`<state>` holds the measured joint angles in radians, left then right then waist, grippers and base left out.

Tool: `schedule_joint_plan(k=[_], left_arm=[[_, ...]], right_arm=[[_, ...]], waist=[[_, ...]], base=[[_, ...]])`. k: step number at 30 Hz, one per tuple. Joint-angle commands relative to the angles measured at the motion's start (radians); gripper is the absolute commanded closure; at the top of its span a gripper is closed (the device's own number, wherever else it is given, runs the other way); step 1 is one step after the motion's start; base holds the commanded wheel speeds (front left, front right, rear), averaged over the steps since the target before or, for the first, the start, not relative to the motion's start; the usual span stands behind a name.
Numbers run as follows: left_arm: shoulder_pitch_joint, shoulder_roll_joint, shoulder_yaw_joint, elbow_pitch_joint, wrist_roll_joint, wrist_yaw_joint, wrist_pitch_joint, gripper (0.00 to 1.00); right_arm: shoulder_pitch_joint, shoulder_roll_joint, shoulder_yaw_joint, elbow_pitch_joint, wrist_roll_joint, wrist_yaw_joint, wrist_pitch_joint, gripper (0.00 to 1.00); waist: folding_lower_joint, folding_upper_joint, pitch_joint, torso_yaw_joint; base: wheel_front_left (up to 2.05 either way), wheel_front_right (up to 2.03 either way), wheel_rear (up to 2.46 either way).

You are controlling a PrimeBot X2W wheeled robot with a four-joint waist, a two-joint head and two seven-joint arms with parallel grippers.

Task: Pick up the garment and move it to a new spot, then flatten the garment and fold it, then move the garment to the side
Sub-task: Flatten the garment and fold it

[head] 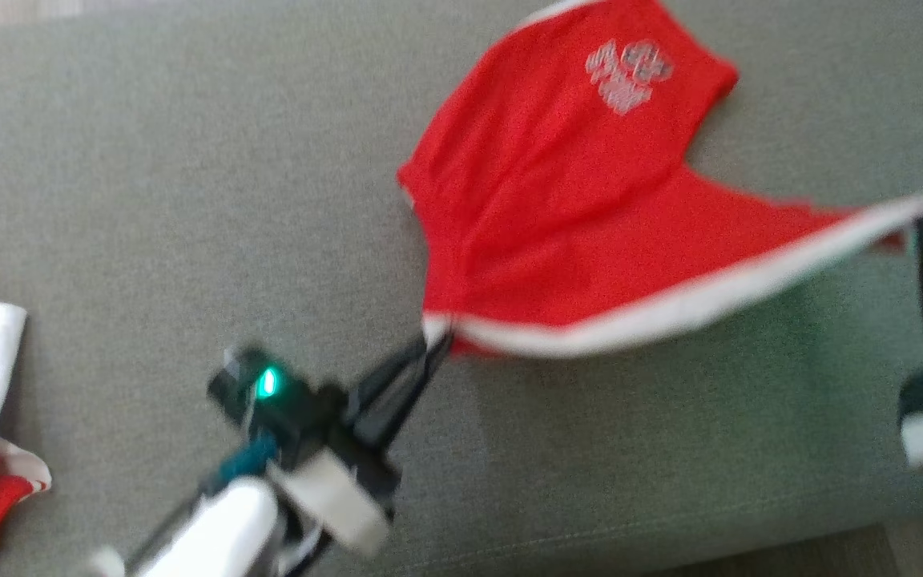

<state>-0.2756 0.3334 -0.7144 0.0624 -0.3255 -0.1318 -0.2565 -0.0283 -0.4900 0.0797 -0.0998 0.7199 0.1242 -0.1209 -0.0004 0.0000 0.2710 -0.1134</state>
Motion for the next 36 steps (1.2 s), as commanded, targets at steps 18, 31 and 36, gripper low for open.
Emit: schedule_joint_plan(k=[18,31,36], left_arm=[[-0.009,-0.04,0.035,-0.103,-0.085,0.001,-0.005,1.0],[-0.316,-0.113,0.001,0.154,-0.296,0.002,0.076,1.0],[-0.402,-0.148,0.027,0.263,-0.346,0.002,0.111,1.0]], right_arm=[[-0.019,-0.022,-0.159,-0.2,-0.117,0.007,0.262,1.0],[-0.407,-0.153,0.017,0.167,-0.014,0.007,0.351,1.0],[-0.609,-0.157,0.142,0.329,-0.01,0.007,0.343,1.0]], waist=[[0.0004,0.0,-0.003,0.094],[0.0004,0.0,0.09,0.153],[0.0004,0.0,0.138,0.165]], base=[[0.0,0.0,0.0],[0.0,0.0,0.0],[0.0,0.0,0.0]])
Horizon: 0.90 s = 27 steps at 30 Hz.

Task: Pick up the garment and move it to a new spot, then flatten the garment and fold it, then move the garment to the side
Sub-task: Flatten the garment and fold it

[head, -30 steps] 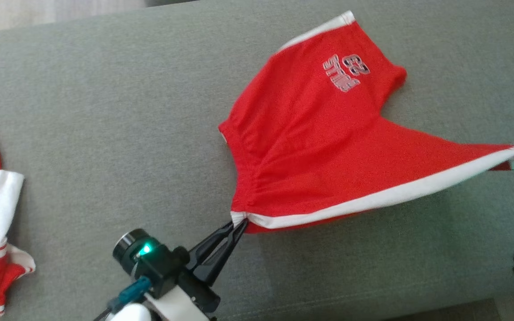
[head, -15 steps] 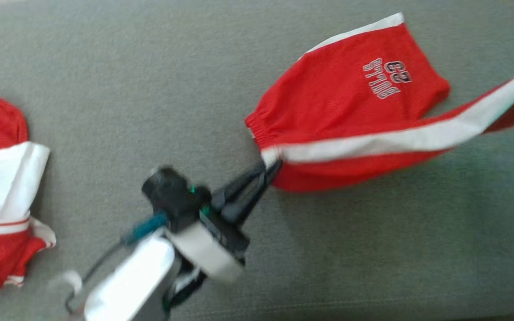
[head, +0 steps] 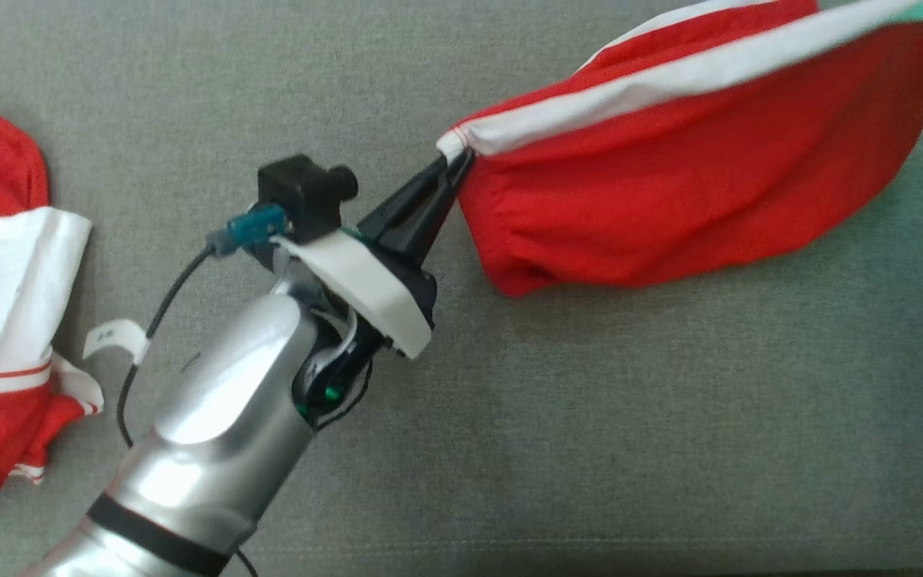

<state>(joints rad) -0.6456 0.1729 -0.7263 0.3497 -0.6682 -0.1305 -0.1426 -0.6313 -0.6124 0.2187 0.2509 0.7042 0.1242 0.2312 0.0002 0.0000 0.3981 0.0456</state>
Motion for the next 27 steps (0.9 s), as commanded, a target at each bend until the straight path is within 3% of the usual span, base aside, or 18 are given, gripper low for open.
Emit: schedule_joint_plan(k=[1,11,12,13,14,15,20,23,26,27], left_arm=[[-0.044,0.008,0.04,-0.011,-0.006,0.001,-0.004,1.0],[-0.11,-0.025,0.025,0.114,0.012,0.0,-0.071,1.0],[-0.113,-0.027,0.023,0.124,0.016,0.0,-0.077,0.87],[-0.113,-0.03,0.023,0.134,0.015,0.0,-0.081,0.55],[-0.113,-0.034,0.021,0.143,0.014,0.0,-0.084,0.1],[-0.113,-0.036,0.021,0.151,0.016,0.0,-0.089,0.0],[-0.082,-0.045,0.022,0.168,0.04,0.018,-0.11,0.0],[-0.034,-0.038,0.031,0.144,0.084,0.064,-0.117,0.0],[0.038,-0.032,0.077,0.048,0.159,0.138,-0.119,0.0],[0.038,-0.032,0.077,0.048,0.159,0.138,-0.119,0.0]], right_arm=[[-0.035,-0.035,0.024,0.003,0.006,0.007,-0.009,1.0],[-0.24,-0.016,0.189,0.229,0.046,0.007,-0.05,1.0],[-0.25,-0.013,0.203,0.241,0.057,0.007,-0.058,1.0],[-0.258,-0.009,0.217,0.253,0.071,0.007,-0.064,0.78],[-0.265,-0.006,0.227,0.262,0.085,0.007,-0.077,0.0],[-0.267,-0.002,0.231,0.272,0.103,0.007,-0.094,0.0],[-0.225,-0.013,0.291,0.269,0.185,0.007,-0.15,0.0],[-0.171,-0.023,0.328,0.253,0.232,0.007,-0.158,0.0],[-0.123,-0.034,0.338,0.276,0.257,0.007,-0.162,0.0],[-0.123,-0.034,0.338,0.276,0.257,0.007,-0.162,0.0]], waist=[[-0.0002,0.0,0.016,0.009],[-0.0002,0.0,0.057,0.023],[-0.0002,0.0,0.057,0.024],[-0.0002,0.0,0.057,0.023],[-0.0002,0.0,0.055,0.023],[-0.0002,0.0,0.052,0.024],[-0.0002,0.0,0.014,0.021],[-0.0002,0.0,-0.015,0.013],[-0.0002,0.0,-0.037,0.013],[-0.0002,0.0,-0.037,0.013]], base=[[0.0,0.0,0.0],[0.0,0.0,0.0],[0.0,0.0,0.0],[0.0,0.0,0.0],[0.0,0.0,0.0],[0.0,0.0,0.0],[0.0,0.0,0.0],[0.0,0.0,0.0],[0.0,0.0,0.0],[0.0,0.0,0.0]])
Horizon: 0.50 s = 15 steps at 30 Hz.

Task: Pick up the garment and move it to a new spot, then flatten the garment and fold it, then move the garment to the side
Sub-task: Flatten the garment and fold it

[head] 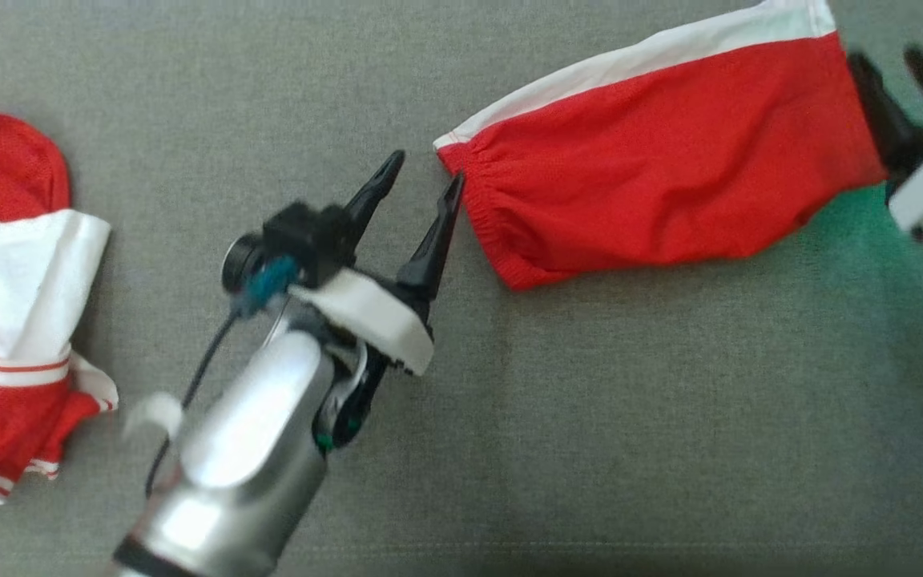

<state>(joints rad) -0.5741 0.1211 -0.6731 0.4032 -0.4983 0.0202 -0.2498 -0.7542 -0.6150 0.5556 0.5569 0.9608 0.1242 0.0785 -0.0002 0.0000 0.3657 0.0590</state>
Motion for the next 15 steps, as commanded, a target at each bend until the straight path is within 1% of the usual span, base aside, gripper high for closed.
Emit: schedule_joint_plan(k=[1,3,4,7,11,15], left_arm=[[0.0,0.019,0.045,-0.046,0.017,0.013,-0.011,0.0],[0.07,0.012,0.083,-0.131,0.072,0.055,-0.012,0.0],[0.104,0.008,0.1,-0.172,0.097,0.069,-0.012,0.0],[0.2,-0.006,0.14,-0.276,0.166,0.097,-0.012,0.0],[0.298,-0.022,0.168,-0.375,0.238,0.109,-0.012,0.0],[0.362,-0.038,0.186,-0.42,0.267,0.098,-0.012,0.0]], right_arm=[[0.012,-0.033,-0.001,-0.013,0.005,0.007,-0.011,0.0],[0.027,-0.037,-0.012,0.036,0.003,0.007,-0.02,0.0],[0.03,-0.038,-0.016,0.064,-0.003,0.007,-0.02,0.0],[0.026,-0.032,-0.031,0.141,-0.017,0.007,-0.019,0.0],[0.011,-0.021,-0.04,0.228,-0.032,0.007,-0.005,0.0],[0.0,-0.018,-0.045,0.323,-0.045,0.007,0.009,0.0]], waist=[[0.0002,0.0,-0.01,0.003],[0.0002,0.0,-0.017,0.018],[0.0002,0.0,-0.019,0.027],[0.0002,0.0,-0.019,0.06],[0.0002,0.0,-0.012,0.107],[0.0002,0.0,-0.009,0.149]], base=[[0.0,0.0,0.0],[0.0,0.0,0.0],[0.0,0.0,0.0],[0.0,0.0,0.0],[0.0,0.0,0.0],[0.0,0.0,0.0]])
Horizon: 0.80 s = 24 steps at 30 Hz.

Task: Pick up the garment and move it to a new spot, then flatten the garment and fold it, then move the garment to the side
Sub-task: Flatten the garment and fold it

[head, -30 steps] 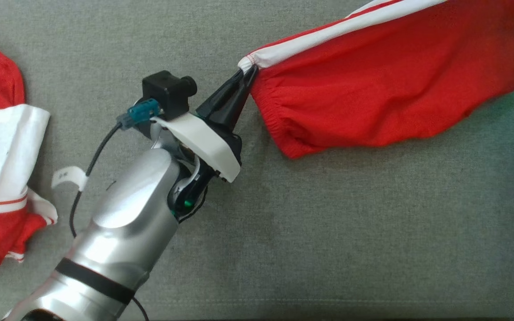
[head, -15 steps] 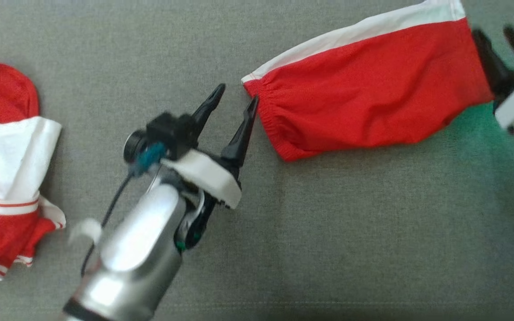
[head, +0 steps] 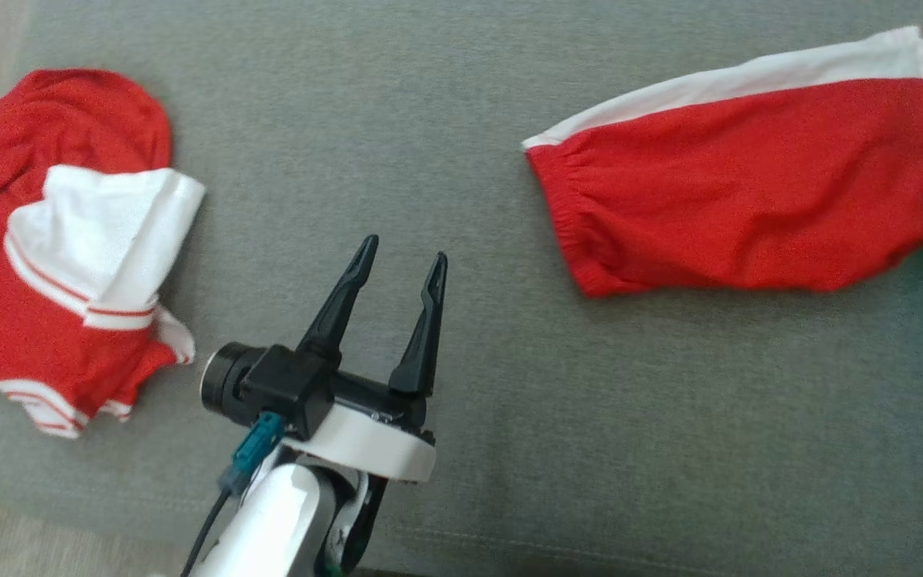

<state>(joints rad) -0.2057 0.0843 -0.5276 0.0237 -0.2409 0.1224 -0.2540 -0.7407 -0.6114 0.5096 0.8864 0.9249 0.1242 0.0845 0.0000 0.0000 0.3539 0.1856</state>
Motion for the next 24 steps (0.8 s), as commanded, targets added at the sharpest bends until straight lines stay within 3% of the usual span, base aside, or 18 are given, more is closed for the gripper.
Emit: schedule_joint_plan(k=[1,6,7,8,9,10,24], left_arm=[[0.003,-0.005,0.044,-0.046,0.014,-0.01,-0.008,0.0],[0.025,-0.018,0.063,-0.054,0.032,-0.031,-0.008,0.0],[0.025,-0.02,0.068,-0.054,0.034,-0.034,-0.008,0.0],[0.026,-0.022,0.072,-0.054,0.037,-0.037,-0.008,0.0],[0.025,-0.023,0.076,-0.053,0.04,-0.04,-0.008,0.0],[0.023,-0.025,0.079,-0.054,0.043,-0.043,-0.008,0.0],[0.057,-0.032,0.117,-0.028,0.069,-0.068,-0.008,0.0]], right_arm=[[-0.014,-0.019,0.004,0.014,-0.013,0.007,0.009,0.0],[-0.012,0.012,0.027,0.051,0.004,0.007,0.055,0.0],[-0.012,0.016,0.034,0.048,0.009,0.007,0.066,0.06],[-0.012,0.019,0.039,0.045,0.015,0.007,0.074,0.49],[-0.013,0.02,0.045,0.042,0.017,0.007,0.076,0.78],[-0.015,0.018,0.052,0.038,0.016,0.007,0.075,1.0],[-0.036,-0.046,0.092,0.116,-0.029,0.007,-0.005,1.0]], waist=[[0.0,0.0,0.003,0.031],[0.0,0.0,0.0,0.052],[0.0,0.0,0.0,0.052],[0.0,0.0,0.0,0.051],[0.0,0.0,-0.001,0.049],[0.0,0.0,-0.002,0.046],[0.0,0.0,-0.099,-0.058]], base=[[0.0,0.0,0.0],[0.0,0.0,0.0],[0.0,0.0,0.0],[0.0,0.0,0.0],[0.0,0.0,0.0],[0.0,0.0,0.0],[0.0,0.0,0.0]])
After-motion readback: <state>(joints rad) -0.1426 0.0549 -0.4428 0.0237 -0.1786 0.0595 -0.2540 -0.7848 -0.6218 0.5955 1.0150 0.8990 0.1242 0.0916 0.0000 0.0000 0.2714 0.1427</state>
